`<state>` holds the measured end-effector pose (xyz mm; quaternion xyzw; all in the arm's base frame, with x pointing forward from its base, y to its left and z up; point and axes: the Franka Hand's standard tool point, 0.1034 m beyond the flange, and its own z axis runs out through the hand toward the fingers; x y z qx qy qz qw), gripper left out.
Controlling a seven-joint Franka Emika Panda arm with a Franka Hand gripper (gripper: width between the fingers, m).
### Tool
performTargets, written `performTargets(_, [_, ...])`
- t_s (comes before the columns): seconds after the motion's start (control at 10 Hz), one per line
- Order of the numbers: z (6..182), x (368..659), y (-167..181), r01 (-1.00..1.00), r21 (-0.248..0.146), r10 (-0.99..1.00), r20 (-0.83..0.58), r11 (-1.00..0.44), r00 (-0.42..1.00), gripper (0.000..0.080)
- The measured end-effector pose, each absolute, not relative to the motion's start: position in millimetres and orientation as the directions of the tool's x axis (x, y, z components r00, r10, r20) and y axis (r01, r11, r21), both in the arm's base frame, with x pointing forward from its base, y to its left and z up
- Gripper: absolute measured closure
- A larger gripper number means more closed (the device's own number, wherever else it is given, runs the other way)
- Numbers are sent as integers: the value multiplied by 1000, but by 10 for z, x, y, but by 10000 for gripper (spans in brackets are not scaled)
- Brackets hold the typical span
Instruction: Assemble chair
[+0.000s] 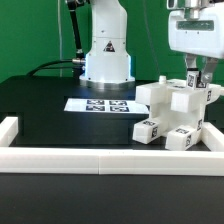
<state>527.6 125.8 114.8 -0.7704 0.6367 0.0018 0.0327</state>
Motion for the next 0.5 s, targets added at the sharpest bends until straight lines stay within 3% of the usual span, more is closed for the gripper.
performTargets(0.1, [1148, 5272, 1274, -976, -48, -976, -44, -211, 213, 260])
performTargets(0.2, [1148, 5274, 1280, -952, -54, -952, -37, -302, 304, 260])
performTargets(0.3, [1144, 5266, 1302, -915, -57, -915, -32, -399, 402, 173])
performTargets(0.5, [1143, 5259, 1361, -843, -65, -843, -23, -534, 537, 151])
